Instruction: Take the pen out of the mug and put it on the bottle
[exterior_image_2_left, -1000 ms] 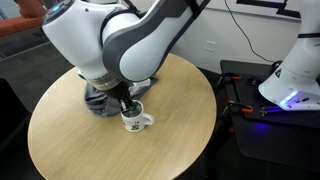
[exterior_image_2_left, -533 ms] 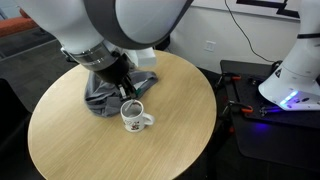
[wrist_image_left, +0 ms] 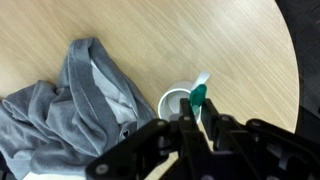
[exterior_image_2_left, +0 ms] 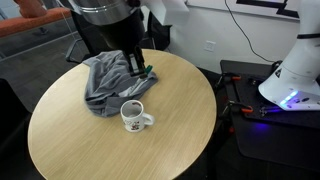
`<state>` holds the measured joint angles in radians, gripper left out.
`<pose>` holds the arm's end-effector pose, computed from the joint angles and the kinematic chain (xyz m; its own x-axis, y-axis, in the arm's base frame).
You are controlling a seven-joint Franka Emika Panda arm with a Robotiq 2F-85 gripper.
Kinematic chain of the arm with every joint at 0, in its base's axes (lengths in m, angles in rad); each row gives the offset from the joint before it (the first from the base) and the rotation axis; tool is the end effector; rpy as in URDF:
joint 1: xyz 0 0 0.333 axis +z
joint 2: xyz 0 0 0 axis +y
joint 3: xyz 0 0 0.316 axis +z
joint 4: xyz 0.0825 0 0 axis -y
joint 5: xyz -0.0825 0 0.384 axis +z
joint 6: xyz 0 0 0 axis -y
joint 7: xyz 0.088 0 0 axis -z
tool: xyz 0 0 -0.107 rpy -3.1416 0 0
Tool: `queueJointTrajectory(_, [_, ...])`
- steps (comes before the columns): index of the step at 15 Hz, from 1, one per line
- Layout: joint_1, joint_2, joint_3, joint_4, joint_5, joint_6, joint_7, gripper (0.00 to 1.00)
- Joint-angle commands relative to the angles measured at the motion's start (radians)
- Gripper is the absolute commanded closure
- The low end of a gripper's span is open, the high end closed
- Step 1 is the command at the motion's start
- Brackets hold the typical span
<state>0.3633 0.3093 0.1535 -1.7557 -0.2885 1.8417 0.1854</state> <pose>0.5494 0.2786 0.3794 0.9000 0.3959 -0.1823 0.4314 -0.8686 0.2438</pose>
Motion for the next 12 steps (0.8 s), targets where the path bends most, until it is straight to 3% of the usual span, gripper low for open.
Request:
queueJointTrajectory(1, [-0.020,-0.130,0.025,-0.157,-0.022,0.059,-0.008,0.96])
queueJointTrajectory(7, [-0.054,-0.254,0.015,-0.379,0.007,0.166,0.213,0.96])
queueJointTrajectory(12, [-0.098,-0.283,0.007,-0.507,-0.025,0.278,0.429,0.96])
